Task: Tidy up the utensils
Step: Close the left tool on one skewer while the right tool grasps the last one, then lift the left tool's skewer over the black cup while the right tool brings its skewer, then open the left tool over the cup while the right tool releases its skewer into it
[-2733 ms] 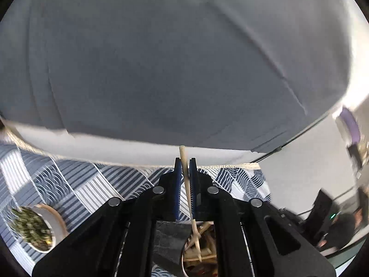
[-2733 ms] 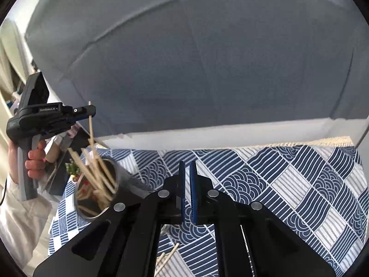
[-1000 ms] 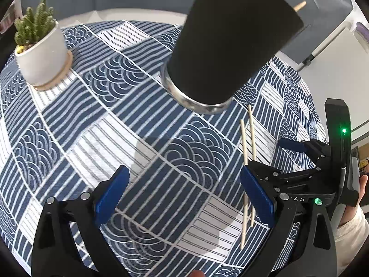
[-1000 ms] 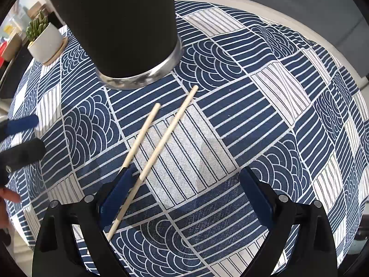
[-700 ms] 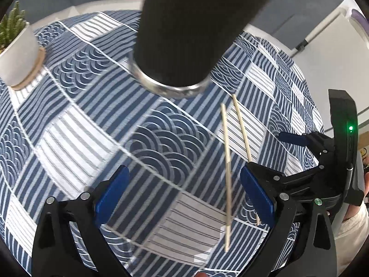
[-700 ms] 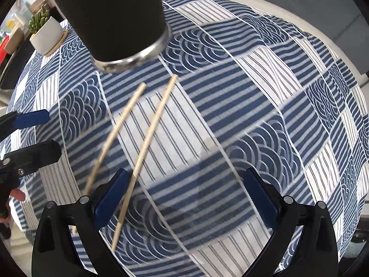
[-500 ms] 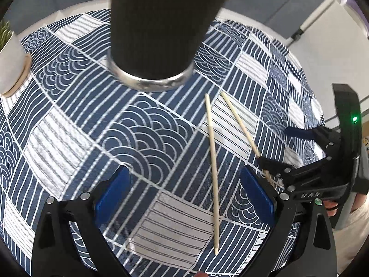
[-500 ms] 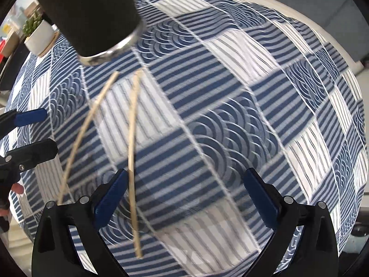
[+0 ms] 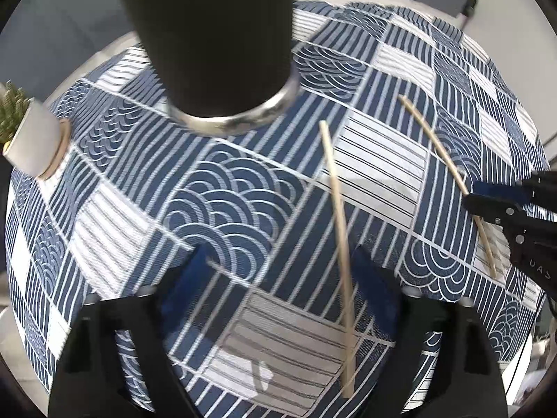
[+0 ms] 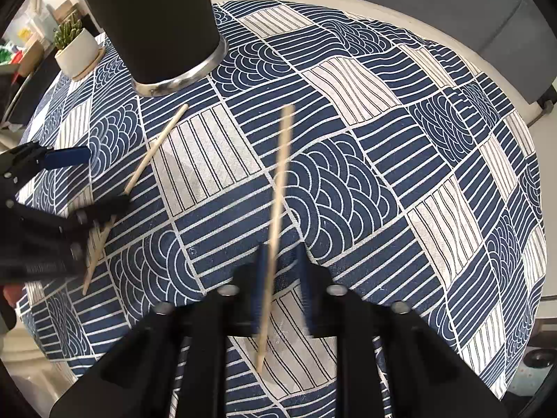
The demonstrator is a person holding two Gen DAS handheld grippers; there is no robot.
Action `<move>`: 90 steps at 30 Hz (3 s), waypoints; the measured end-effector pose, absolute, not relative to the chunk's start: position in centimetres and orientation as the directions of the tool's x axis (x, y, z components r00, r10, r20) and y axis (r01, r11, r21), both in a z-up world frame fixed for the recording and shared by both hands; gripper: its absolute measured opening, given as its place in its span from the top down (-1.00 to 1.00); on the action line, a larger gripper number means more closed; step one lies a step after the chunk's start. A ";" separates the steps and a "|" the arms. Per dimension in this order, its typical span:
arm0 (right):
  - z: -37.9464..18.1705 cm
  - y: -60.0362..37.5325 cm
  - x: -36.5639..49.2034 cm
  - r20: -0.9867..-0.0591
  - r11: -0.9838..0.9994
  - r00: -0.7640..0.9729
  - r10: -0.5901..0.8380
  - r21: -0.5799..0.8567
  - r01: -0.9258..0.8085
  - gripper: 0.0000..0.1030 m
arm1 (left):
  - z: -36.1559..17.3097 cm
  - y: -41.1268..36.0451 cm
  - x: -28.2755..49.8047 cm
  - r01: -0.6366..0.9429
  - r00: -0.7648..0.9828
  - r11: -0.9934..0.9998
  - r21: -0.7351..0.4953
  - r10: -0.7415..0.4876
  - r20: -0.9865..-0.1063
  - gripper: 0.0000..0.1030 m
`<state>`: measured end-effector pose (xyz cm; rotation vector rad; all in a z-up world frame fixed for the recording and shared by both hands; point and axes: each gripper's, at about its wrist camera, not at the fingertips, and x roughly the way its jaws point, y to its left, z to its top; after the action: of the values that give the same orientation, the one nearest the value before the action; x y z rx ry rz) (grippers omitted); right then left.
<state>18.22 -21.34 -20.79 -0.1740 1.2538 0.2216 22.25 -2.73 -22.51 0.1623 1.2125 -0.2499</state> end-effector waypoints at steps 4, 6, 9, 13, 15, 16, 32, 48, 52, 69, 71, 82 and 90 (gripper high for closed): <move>-21.2 -20.4 17.5 -0.957 0.971 0.289 0.029 -0.041 -0.236 0.91 | -22.0 -0.6 22.2 0.257 0.325 0.966 -0.021 -0.106 -0.940 0.26; -20.7 -21.1 17.6 -0.959 0.974 0.282 0.019 -0.045 -0.221 0.91 | -21.8 0.2 22.1 0.233 0.310 0.972 -0.029 -0.102 -0.945 0.57; -20.7 -23.0 17.0 -0.961 0.982 0.277 0.015 -0.038 -0.185 0.91 | -21.8 1.7 21.5 0.203 0.287 0.978 -0.050 -0.108 -0.952 0.82; -20.7 -25.4 16.3 -0.960 0.990 0.281 0.003 -0.037 -0.134 0.91 | -22.0 2.6 20.7 0.154 0.263 0.985 -0.084 -0.123 -0.957 0.90; -20.7 -25.2 16.2 -0.960 0.993 0.278 -0.011 -0.042 -0.106 0.91 | -22.0 3.3 19.9 0.128 0.255 0.986 -0.105 -0.135 -0.957 0.91; -20.6 -25.7 16.0 -0.959 0.995 0.282 -0.007 -0.035 -0.097 0.91 | -22.0 3.6 19.6 0.119 0.249 0.987 -0.111 -0.138 -0.958 0.91; -11.8 -24.6 20.8 -0.858 0.982 0.482 0.177 0.117 -0.151 0.91 | -12.8 7.4 20.9 0.057 0.388 0.997 -0.049 -0.067 -0.919 0.91; 0.2 -17.9 27.0 -0.626 0.906 0.662 0.411 0.201 -0.372 0.91 | -1.3 5.1 27.5 0.132 0.610 0.990 -0.045 -0.117 -0.784 0.91; 1.3 -16.5 28.8 -0.582 0.876 0.657 0.479 0.264 -0.405 0.91 | 1.0 4.4 28.8 0.171 0.650 0.981 -0.092 -0.183 -0.738 0.91; -3.4 -11.5 34.3 -0.460 0.794 0.648 0.607 0.379 -0.475 0.91 | -2.0 3.6 33.8 0.320 0.781 0.894 -0.313 -0.436 -0.447 0.91; -4.3 -11.3 34.4 -0.460 0.789 0.641 0.614 0.387 -0.477 0.91 | -3.1 3.3 33.6 0.336 0.780 0.892 -0.303 -0.444 -0.442 0.91; -6.8 -10.9 32.8 -0.506 0.812 0.636 0.583 0.338 -0.476 0.91 | -7.1 3.3 32.7 0.340 0.745 0.876 -0.342 -0.472 -0.471 0.91; -8.0 -11.6 31.2 -0.562 0.825 0.608 0.560 0.316 -0.468 0.87 | -8.1 4.5 30.6 0.325 0.734 0.892 -0.314 -0.447 -0.511 0.90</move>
<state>31.16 -11.60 -8.01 0.1425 0.6978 0.5963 30.61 4.47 -8.10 -0.2096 0.6130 -0.4280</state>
